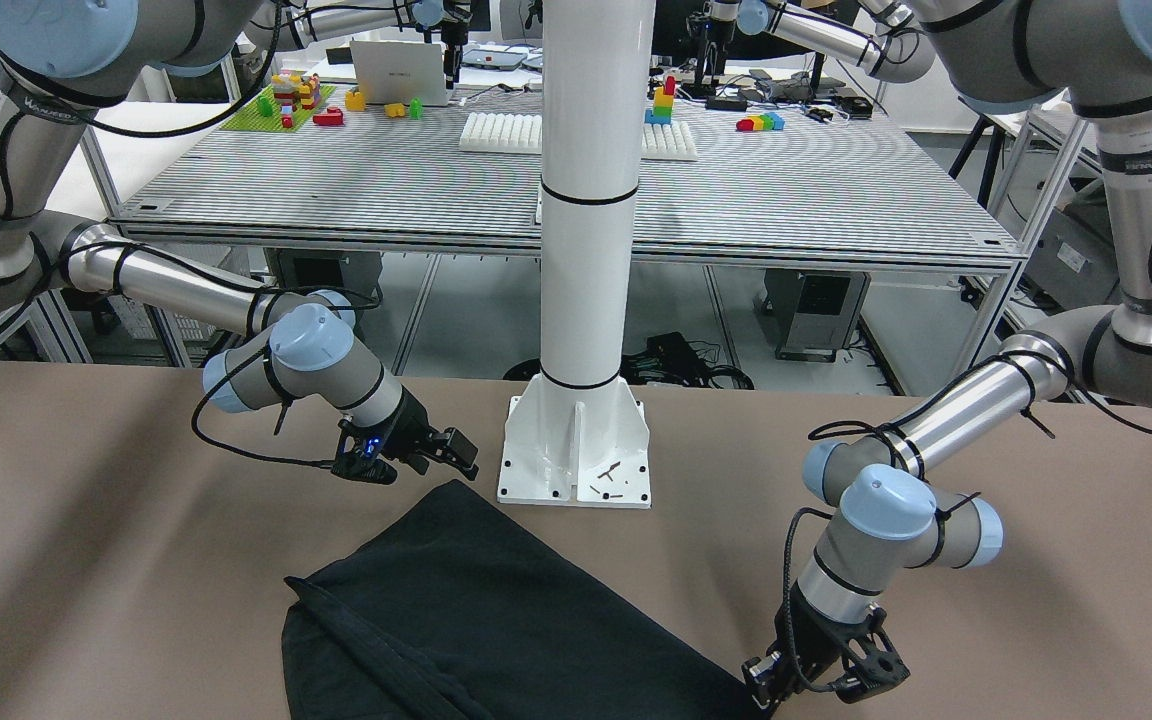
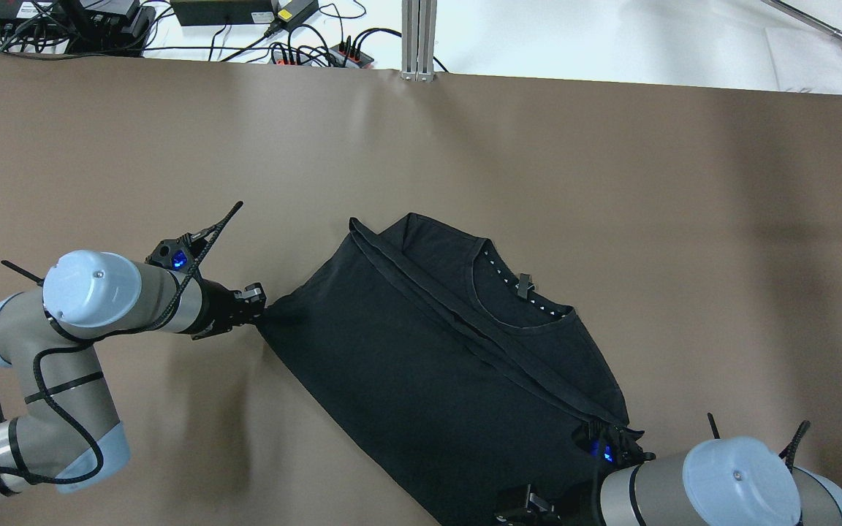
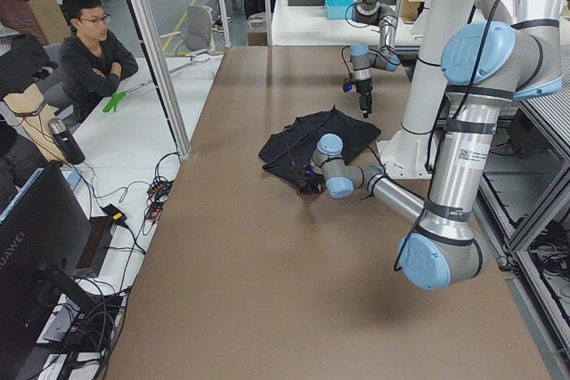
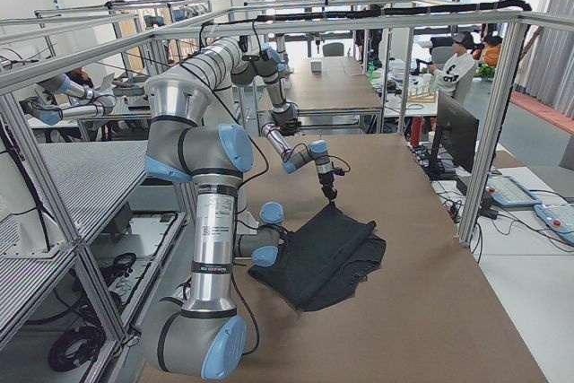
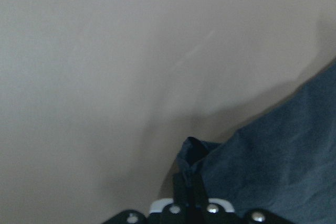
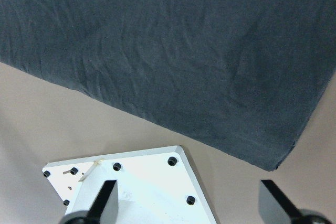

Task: Fold clothes
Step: 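Grasp the shirt corner nearest the left gripper with the left gripper, then pull the shirt corner away from the robot with the left gripper, straightening it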

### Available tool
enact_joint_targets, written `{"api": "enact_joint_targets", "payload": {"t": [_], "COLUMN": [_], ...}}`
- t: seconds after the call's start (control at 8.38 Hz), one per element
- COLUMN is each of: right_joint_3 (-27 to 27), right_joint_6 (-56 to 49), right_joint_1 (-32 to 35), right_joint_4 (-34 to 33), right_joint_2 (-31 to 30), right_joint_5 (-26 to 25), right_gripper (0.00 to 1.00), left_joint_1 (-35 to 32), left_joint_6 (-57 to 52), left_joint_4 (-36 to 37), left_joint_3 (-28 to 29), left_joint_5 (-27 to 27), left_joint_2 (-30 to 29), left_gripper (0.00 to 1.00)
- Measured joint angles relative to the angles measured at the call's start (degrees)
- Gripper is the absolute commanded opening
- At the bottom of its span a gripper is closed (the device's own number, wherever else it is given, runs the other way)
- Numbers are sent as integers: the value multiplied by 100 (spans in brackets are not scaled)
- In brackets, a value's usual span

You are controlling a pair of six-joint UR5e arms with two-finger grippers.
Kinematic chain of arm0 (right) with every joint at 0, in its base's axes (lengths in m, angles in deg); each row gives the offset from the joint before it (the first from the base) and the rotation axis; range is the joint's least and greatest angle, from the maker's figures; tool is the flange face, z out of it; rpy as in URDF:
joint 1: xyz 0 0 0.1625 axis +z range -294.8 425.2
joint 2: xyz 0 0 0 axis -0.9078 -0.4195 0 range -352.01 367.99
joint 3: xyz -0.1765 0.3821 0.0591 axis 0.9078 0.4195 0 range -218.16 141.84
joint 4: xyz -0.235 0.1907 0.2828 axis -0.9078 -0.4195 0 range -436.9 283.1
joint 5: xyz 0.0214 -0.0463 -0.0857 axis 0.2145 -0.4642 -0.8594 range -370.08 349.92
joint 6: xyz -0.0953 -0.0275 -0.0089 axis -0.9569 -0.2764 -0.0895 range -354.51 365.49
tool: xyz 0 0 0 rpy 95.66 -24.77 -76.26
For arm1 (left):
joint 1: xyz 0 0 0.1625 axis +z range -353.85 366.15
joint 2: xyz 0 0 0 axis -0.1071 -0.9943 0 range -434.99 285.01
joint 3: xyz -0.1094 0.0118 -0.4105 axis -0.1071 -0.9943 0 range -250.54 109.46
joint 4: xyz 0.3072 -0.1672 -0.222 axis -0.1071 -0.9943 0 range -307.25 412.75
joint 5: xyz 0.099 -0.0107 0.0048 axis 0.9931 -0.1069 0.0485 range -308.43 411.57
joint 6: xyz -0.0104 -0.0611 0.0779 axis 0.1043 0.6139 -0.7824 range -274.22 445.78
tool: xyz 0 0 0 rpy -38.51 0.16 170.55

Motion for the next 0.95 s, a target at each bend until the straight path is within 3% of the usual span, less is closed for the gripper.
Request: {"api": "enact_joint_targets", "payload": {"t": [0.24,0.72,0.84,0.95], "right_joint_3": [-12,-45,-50,-50], "right_joint_6": [-2,-2,-2,2], "right_joint_1": [29,49,50,36], "right_joint_4": [21,53,54,54], "right_joint_2": [3,228,346,427], "right_joint_5": [-66,-545,-751,-1098], "right_gripper": [94,95,94,94], "left_joint_1": [-509,-1268,-1301,-1308], "left_joint_6": [-749,-1205,-1221,-1233], "left_joint_4": [15,-62,-148,-264], "left_joint_3": [450,4031,4912,5463], "left_joint_5": [-42,8,133,237], "left_joint_2": [-368,-3510,-4192,-4566], "left_gripper": [0,0,11,94]}}
